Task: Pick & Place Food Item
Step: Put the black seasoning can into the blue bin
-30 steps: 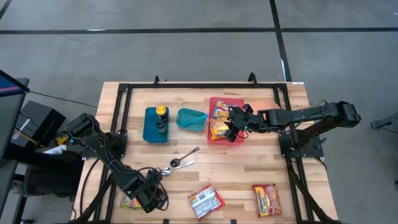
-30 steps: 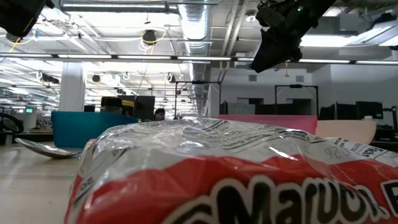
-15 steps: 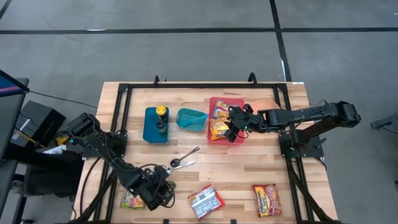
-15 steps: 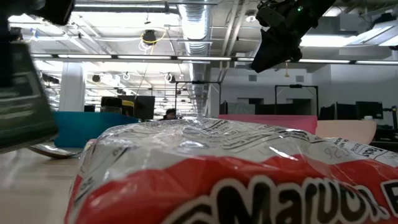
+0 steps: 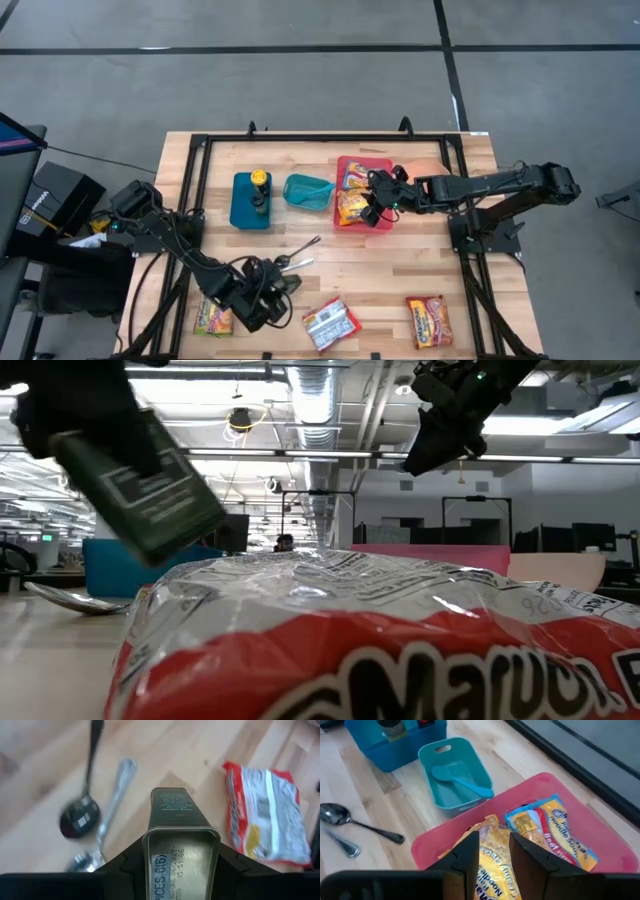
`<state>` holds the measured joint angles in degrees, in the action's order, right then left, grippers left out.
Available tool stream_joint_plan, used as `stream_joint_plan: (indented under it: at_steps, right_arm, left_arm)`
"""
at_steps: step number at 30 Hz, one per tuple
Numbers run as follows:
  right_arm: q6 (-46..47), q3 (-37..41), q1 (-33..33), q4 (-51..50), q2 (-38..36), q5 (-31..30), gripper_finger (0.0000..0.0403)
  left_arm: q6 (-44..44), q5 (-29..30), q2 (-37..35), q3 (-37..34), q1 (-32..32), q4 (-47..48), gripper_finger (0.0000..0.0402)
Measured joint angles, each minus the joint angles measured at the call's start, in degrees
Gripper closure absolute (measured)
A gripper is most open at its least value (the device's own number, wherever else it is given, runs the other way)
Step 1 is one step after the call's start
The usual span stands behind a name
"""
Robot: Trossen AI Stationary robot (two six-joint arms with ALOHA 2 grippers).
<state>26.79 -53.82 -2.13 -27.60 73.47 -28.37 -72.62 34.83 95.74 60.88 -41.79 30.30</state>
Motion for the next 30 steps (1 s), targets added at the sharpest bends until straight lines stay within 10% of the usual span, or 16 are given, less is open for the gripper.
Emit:
stream_joint_plan:
  at_steps: [14, 30]
  right_arm:
    - [-6.5, 5.7, 0.1, 16.7, 0.0, -1.1, 0.0301]
    - [-14.8, 16.2, 4.6, 38.9, -0.1, 14.4, 0.0301]
  left_arm:
    - [12.6, 16.3, 0.0, 0.0, 3.6, -2.4, 0.0268]
    - [28.3, 21.4, 0.0, 0.0, 11.6, -10.0, 0.0256]
